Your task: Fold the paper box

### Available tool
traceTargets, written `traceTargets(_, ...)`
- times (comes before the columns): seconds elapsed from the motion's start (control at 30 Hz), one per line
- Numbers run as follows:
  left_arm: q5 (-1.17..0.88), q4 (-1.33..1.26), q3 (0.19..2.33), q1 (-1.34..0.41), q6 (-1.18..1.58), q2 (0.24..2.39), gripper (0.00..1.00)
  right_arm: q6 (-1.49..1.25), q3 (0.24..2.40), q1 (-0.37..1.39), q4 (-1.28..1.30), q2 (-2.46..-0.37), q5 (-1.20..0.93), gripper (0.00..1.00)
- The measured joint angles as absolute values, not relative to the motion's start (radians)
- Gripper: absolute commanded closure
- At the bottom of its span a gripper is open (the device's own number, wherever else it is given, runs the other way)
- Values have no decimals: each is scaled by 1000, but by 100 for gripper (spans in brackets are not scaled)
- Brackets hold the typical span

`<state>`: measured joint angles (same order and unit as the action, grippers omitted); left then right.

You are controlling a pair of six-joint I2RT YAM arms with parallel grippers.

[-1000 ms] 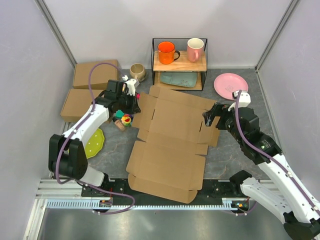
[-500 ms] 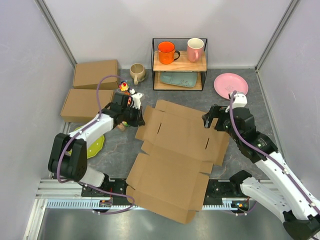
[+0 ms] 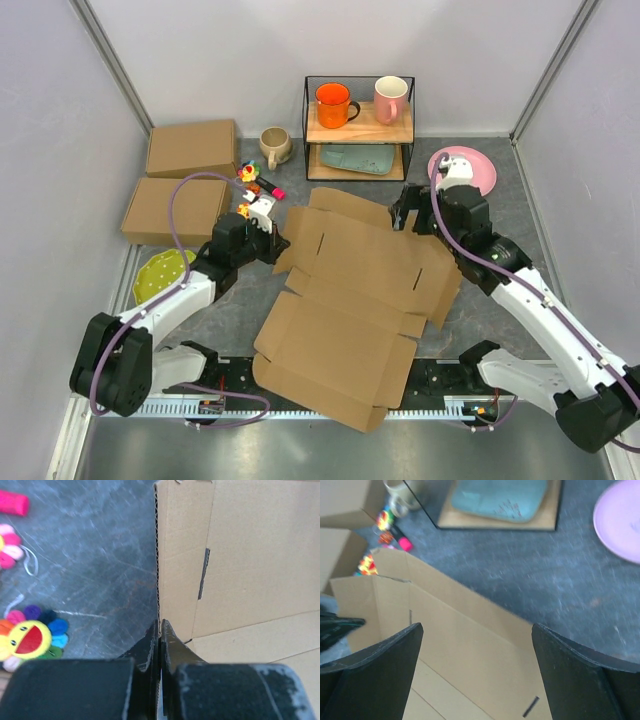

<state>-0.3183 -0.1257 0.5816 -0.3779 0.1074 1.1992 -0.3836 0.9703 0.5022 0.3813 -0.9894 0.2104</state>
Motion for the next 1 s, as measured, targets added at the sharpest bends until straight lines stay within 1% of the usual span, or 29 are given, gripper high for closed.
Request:
traceTargets(0.13,-221,-284,520,-401,113,1177,98,-340,1050,502,303,-1047,152,4)
traceTargets(0.27,-145,-400,483,-414,115,1181,98,-291,1141,503,236,-1152,101,5)
traceTargets(0.43,-104,-510,424,-440,112,1182,98,-208,1154,515,162,-1272,61,4)
traceTargets(0.83,-123,-556,406,-491,78,1206,98,2,1157,543,102,-1416,20,3)
traceTargets(1.0,-134,-556,406,-506,57,1206,98,74,1184,555,93,-1489,15,7)
